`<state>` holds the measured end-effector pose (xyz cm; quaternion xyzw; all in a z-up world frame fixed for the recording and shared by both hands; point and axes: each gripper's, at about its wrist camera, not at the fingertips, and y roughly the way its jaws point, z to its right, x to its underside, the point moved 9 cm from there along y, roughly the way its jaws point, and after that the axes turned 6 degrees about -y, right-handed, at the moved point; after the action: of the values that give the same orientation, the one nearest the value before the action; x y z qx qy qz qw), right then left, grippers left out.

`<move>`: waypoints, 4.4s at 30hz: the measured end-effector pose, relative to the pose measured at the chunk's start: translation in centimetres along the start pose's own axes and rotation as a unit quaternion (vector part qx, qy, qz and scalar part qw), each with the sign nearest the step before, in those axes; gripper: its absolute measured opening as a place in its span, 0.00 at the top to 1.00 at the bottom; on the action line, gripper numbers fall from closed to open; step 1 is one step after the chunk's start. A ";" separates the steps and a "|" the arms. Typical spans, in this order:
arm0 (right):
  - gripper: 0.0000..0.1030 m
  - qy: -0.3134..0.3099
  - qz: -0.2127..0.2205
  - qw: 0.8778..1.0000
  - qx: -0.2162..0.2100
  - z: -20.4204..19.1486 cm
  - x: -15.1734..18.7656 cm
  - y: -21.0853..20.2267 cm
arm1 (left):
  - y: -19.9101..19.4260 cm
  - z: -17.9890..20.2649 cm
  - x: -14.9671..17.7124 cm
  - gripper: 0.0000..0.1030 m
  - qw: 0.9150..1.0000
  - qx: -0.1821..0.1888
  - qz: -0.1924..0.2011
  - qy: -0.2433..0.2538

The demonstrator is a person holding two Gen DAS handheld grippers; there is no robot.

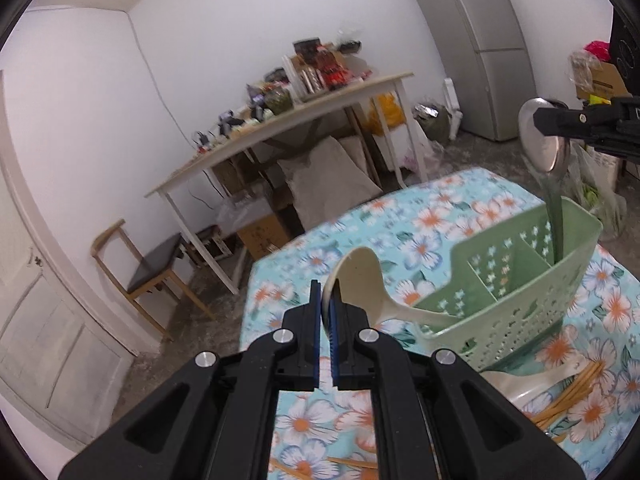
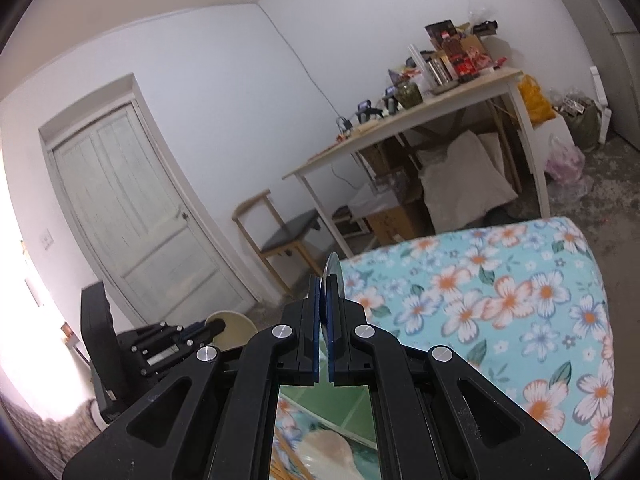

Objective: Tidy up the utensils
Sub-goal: 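Insert the metal spoon into the holder and open the right tool, then lower the cream spoon into the holder and open the left tool, then reach the left tool to a metal spoon on the cloth and grasp it, then reach the right tool to a cream plastic spoon and grasp it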

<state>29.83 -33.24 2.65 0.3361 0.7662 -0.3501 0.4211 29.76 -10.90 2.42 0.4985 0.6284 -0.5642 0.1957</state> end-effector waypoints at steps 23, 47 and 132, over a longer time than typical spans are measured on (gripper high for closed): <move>0.69 -0.003 -0.005 0.999 0.053 -0.7 3.0 -2.9 | -0.1 -1.4 0.8 0.63 0.967 0.145 -0.027 -0.207; 0.58 0.016 -0.073 0.996 0.058 -5.3 12.4 -5.0 | -6.9 -3.7 12.4 0.56 0.950 0.119 -0.081 -0.278; 0.53 -0.103 -0.154 0.972 0.147 -5.0 15.7 -1.2 | -4.7 -0.8 24.8 0.91 0.856 0.209 -0.174 -0.441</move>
<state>20.18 -26.32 -8.84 0.2342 0.7015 -0.5522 0.3848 15.47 0.53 -15.04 0.1098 0.4197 -0.8679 0.2421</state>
